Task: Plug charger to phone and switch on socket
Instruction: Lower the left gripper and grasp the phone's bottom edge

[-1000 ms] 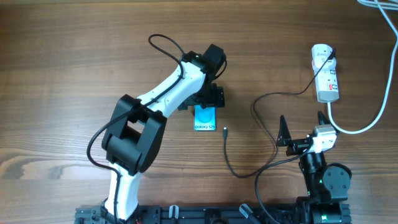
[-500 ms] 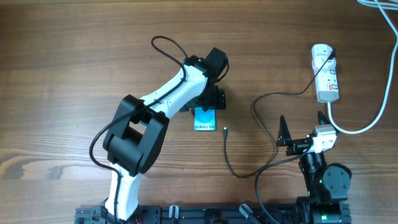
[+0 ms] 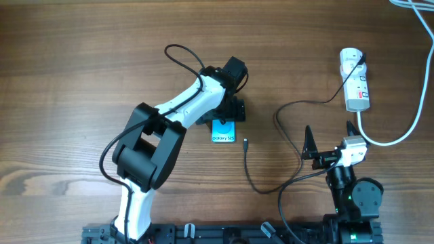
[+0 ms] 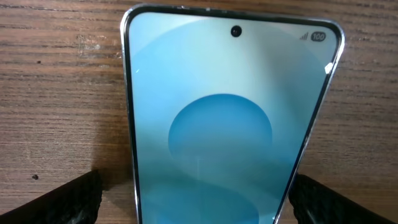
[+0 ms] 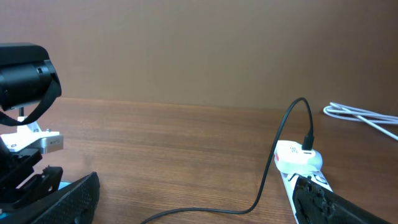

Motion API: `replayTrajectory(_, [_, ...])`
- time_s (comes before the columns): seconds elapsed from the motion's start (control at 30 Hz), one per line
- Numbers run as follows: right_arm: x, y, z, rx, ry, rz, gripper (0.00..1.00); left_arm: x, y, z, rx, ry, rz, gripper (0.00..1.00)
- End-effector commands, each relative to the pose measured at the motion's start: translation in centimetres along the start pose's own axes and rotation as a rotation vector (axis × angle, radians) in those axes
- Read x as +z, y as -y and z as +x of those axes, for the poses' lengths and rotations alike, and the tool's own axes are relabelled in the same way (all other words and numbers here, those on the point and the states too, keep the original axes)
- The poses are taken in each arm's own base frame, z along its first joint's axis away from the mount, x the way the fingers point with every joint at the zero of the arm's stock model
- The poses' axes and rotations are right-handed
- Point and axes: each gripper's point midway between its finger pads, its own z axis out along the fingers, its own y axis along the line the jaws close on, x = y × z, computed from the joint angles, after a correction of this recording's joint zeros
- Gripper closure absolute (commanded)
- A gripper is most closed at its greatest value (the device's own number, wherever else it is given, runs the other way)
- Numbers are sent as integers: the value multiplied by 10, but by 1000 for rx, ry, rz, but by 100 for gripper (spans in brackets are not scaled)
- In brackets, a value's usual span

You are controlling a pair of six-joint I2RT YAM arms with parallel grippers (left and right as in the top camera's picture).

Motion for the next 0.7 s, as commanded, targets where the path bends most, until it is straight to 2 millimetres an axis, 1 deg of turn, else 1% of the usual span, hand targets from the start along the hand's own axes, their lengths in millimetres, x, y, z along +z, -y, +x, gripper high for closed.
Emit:
replayTrajectory(0.0, [0,1,-2,-6,9,10,0,8,-7,2,-26,24,-66,0])
replayTrajectory(0.17, [0,1,-2,-5,9,10,0,13,-3,7,-8,22,-84,0])
replayTrajectory(0.37, [0,1,-2,-5,9,10,0,31,-5,14,1,-15,-113,0])
replayTrajectory(0.53, [0,1,-2,-5,9,10,0,34,-4,18,1,-38,-102,0])
replayTrajectory(0.67, [0,1,-2,-6,9,10,0,34,-5,19,1,-42,-106,9])
